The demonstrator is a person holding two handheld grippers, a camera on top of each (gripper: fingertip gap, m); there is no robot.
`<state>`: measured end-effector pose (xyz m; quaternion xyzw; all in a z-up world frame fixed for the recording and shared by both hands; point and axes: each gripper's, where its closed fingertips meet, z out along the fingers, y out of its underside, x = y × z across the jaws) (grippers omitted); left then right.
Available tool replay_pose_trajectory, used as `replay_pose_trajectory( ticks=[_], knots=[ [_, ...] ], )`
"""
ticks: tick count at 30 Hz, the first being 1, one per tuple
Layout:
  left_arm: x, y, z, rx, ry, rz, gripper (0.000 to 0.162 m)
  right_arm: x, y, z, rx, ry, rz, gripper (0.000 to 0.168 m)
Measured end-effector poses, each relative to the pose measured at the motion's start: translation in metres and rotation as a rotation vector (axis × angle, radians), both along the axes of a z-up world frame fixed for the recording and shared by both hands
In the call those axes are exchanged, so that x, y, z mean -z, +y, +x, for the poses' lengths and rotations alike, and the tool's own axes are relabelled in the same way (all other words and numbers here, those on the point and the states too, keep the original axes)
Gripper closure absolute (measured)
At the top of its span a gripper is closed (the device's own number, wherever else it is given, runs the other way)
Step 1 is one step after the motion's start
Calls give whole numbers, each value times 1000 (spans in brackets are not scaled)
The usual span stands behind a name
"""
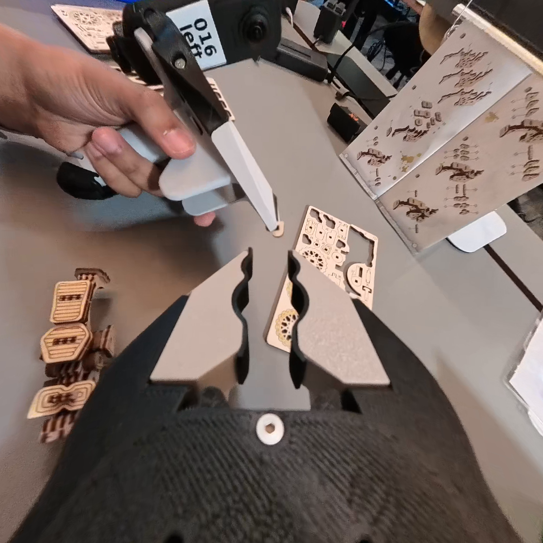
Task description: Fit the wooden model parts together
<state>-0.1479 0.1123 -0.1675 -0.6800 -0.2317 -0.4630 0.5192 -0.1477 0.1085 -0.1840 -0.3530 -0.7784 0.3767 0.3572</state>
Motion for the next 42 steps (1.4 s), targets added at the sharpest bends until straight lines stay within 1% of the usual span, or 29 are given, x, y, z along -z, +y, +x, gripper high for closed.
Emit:
replay_pose_trajectory(
  ticks=[3,6,9,13,19,28,32,33,38,42],
  knots=[
    [7,-1,-1,6,40,-34,161,-5,6,-1,11,21,-24,146],
    [15,-1,6,49,76,-74,161,-6,-3,7,-98,27,-25,138],
    [24,-1,15,93,109,-120,161,-2,-7,11,-151,50,76,139],
    [26,-1,18,107,138,-129,161,8,-11,14,-179,27,156,143],
    [25,-2,17,113,122,-125,161,16,-11,13,-178,13,216,145],
    [28,-2,19,119,134,-141,161,21,-4,15,-180,-1,262,160],
    [28,-3,19,128,131,-143,161,18,-5,13,-168,21,265,146],
    [28,-3,20,133,131,-143,161,17,-6,13,-171,24,262,145],
    [28,-3,20,133,129,-143,161,21,-10,14,-192,23,290,149],
    [28,-3,19,129,123,-143,161,21,-7,14,-184,29,318,158]
  ],
)
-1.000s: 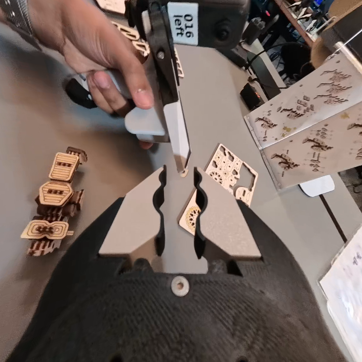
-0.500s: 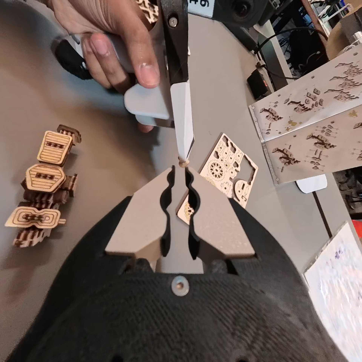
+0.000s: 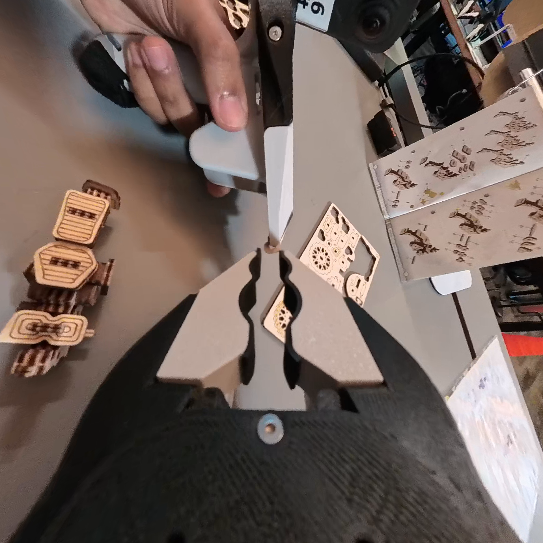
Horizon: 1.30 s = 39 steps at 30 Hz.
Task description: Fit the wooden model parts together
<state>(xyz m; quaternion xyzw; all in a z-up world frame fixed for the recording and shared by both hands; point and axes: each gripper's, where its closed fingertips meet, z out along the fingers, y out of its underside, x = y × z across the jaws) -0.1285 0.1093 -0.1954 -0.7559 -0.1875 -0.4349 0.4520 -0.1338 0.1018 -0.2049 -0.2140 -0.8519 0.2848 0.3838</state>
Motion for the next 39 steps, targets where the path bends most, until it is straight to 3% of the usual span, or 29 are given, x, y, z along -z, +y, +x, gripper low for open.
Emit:
replay_pose_trajectory(
  ticks=[6,11,15,25,29,39],
  knots=[
    [0,0,0,-1,-3,0,161,0,1,0,6,-10,-20,160],
    [-1,0,-1,-5,-19,4,161,-1,1,-1,16,-18,-63,151],
    [0,0,1,3,-8,0,161,-3,-1,0,12,-22,-78,159],
    [-2,1,0,-12,-11,11,161,-4,1,-2,30,-15,-66,159],
    [-5,1,-2,-21,12,37,151,-8,9,-6,73,7,-73,159],
    [-2,1,2,3,36,28,147,-15,17,-9,111,23,-132,159]
  ],
)
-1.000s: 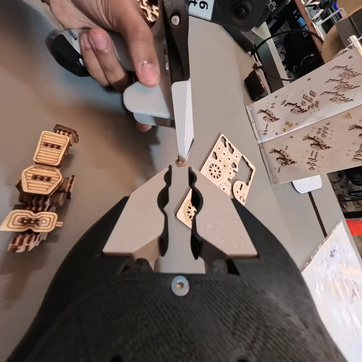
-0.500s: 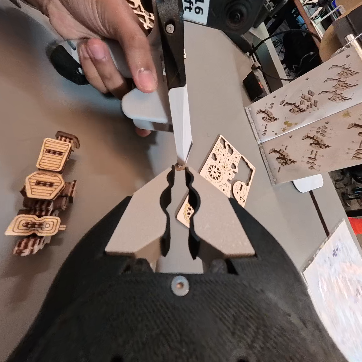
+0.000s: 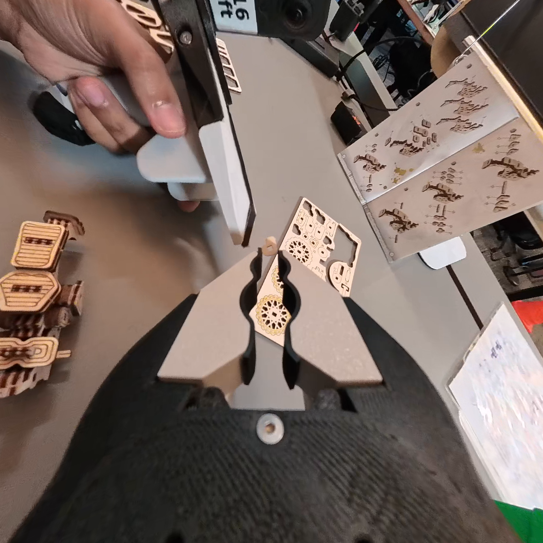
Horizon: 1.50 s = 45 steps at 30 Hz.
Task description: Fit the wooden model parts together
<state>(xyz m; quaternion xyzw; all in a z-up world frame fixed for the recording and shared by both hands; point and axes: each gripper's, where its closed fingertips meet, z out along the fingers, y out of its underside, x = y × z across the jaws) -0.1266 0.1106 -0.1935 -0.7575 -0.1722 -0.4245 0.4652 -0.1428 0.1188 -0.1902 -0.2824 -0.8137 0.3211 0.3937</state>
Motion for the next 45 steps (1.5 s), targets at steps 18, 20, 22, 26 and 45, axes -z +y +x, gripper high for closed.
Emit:
replay_pose_trajectory(
  ticks=[18,20,22,26,45],
  knots=[
    [-8,-2,-7,-15,-88,39,154,-4,-3,1,-7,8,-24,160],
    [-8,-1,-7,-16,-92,38,154,-5,-3,1,-7,10,-33,160],
    [-9,-1,-8,-18,-98,41,154,-5,-3,1,-8,10,-39,160],
    [-10,-1,-9,-20,-107,47,154,-5,-5,2,-19,8,-46,160],
    [-7,-1,-3,5,-73,36,155,-1,-15,8,-103,37,41,159]
  ],
)
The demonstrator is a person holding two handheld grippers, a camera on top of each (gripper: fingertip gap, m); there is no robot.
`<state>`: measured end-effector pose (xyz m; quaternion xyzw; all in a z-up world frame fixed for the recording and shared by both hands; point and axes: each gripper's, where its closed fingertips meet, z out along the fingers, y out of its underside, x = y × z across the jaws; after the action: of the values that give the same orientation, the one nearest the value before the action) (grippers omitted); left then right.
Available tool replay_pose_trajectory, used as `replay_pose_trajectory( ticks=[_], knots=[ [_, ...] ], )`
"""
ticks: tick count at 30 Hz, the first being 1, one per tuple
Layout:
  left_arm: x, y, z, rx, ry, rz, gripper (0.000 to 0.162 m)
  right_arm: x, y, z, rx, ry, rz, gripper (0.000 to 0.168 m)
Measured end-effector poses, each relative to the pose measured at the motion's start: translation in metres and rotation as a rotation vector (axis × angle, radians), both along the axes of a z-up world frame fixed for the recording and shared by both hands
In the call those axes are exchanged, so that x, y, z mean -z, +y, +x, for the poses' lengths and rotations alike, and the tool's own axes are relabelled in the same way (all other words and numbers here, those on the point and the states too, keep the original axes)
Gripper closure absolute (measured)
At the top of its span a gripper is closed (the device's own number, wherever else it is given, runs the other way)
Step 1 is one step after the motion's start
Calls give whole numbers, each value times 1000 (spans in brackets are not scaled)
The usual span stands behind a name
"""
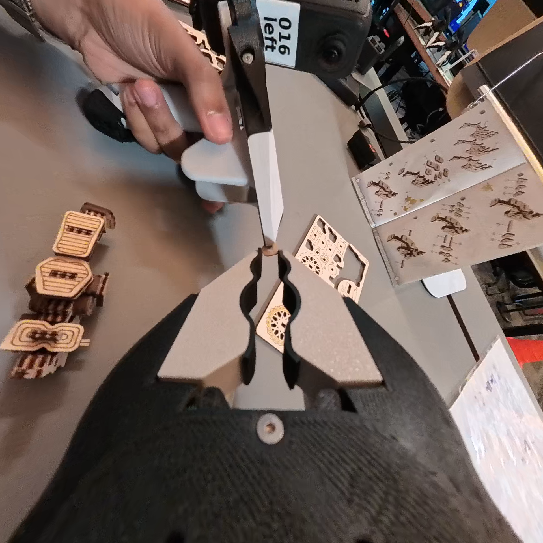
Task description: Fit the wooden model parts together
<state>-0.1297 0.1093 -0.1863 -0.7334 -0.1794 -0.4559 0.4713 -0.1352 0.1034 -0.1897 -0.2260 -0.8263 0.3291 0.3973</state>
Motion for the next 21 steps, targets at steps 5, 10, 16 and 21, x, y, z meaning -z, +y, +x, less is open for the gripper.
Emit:
replay_pose_trajectory(
  ticks=[5,10,16,21],
  knots=[
    [-1,-1,1,11,-5,5,160,0,0,0,0,-7,-16,159],
    [-3,-1,2,14,-9,14,160,-1,0,0,1,-31,-79,159],
    [-5,-1,2,19,-12,28,160,-4,2,0,13,-61,-159,160],
    [-3,-1,6,34,11,21,160,-10,9,-2,38,-58,-222,168]
  ],
)
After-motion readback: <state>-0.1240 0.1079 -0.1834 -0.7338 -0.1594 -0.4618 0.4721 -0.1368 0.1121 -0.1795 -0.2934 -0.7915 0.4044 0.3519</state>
